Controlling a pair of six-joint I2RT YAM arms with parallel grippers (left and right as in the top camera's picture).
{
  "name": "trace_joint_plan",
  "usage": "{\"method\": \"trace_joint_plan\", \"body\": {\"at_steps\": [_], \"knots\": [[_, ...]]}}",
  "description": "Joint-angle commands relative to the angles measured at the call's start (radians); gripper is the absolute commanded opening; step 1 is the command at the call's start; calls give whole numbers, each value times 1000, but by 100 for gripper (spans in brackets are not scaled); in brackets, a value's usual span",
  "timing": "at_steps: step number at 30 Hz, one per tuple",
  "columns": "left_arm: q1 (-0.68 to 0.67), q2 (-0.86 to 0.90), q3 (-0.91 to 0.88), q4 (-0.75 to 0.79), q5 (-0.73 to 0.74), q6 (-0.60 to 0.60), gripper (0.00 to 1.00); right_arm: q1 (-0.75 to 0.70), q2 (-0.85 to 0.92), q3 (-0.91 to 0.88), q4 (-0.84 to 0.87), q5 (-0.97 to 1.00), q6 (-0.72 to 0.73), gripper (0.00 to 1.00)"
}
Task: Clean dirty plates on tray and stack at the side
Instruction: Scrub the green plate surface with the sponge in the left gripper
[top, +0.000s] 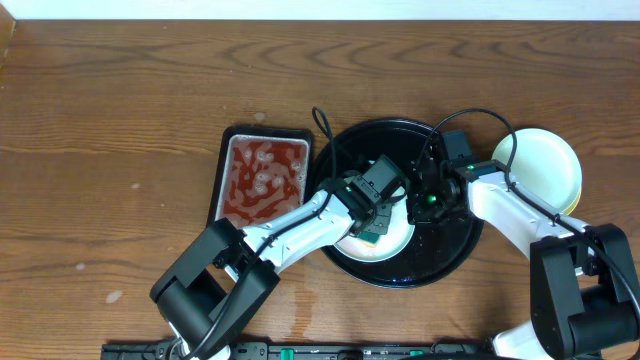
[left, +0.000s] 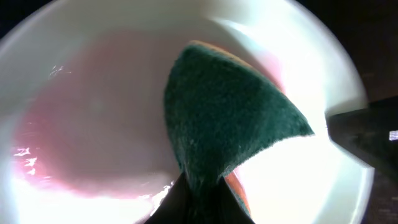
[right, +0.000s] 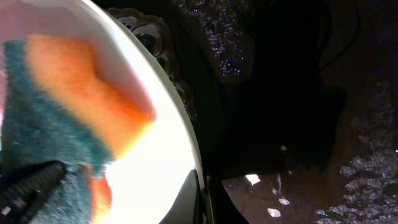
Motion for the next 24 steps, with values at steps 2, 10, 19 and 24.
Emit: {"method": "trace_joint_plan", "body": {"at_steps": [2, 10, 19, 24], "knots": [[32, 13, -26, -101, -197, 67, 7, 4, -3, -13, -7, 27, -6, 1], [55, -119, -26, -98, -184, 70, 7, 4, -3, -13, -8, 27, -6, 1], [55, -122, -27, -13, -8, 20, 8, 4, -3, -13, -7, 27, -6, 1], [54, -57, -27, 39, 62, 20, 8, 4, -3, -13, -8, 27, -6, 1]]}}
